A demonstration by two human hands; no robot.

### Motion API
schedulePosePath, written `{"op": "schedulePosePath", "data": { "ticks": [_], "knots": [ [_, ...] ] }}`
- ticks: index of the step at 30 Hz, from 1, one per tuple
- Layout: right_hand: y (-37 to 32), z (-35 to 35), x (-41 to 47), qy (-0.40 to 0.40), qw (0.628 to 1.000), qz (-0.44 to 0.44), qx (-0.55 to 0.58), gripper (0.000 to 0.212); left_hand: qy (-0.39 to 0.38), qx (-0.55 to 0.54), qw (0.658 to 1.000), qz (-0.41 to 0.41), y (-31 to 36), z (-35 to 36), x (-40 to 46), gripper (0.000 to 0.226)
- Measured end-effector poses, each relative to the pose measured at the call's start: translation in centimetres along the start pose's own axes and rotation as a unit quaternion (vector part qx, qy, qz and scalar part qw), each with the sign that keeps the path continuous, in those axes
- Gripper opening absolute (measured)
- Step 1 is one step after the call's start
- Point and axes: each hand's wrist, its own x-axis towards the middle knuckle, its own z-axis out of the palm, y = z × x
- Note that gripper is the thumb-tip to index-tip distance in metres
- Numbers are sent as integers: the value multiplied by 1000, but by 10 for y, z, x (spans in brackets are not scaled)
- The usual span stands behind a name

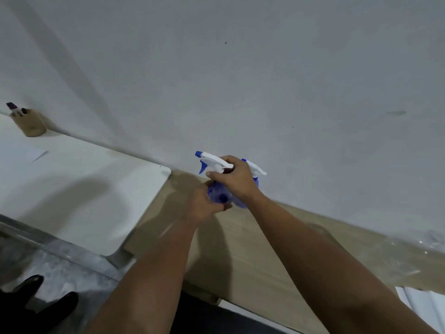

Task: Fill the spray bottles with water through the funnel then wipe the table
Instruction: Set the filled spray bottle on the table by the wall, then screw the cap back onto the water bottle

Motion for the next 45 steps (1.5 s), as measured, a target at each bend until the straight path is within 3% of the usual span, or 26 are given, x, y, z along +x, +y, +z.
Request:
{"op": "schedulePosePath", "data": {
  "ticks": [7,10,13,16,21,28,31,34,37,40,45],
  "knots": [
    [44,13,44,49,998,10,-36,25,-3,-14,1000,15,-30,-2,64,69],
    [64,23,59,54,998,19,-33,29,-19,-8,1000,13,-40,-1,82,85],
    [83,29,72,54,997,19,-50,30,-44,96,994,21,-55,4,95,55],
    [106,34,83,55,996,38,-53,28,-29,147,988,46,-80,11,109,40],
    [134,49,83,69,995,49,-47,33,-11,200,980,13,-99,17,112,34],
    [136,46,72,63,991,71,-91,44,9,211,977,44,-93,18,107,38],
    [126,35,51,55,988,81,-116,38,28,206,978,12,-86,16,88,46],
    [112,14,14,56,987,101,-109,39,49,203,977,-50,-71,21,46,39],
    [108,-19,-36,90,983,114,-116,24,79,254,963,-40,-43,40,-10,42],
    [115,-66,-100,128,972,141,-138,15,38,266,963,0,-12,81,-53,39],
    [150,-168,-208,162,939,232,-195,22,-64,188,979,50,37,191,-91,53]
  ]
}}
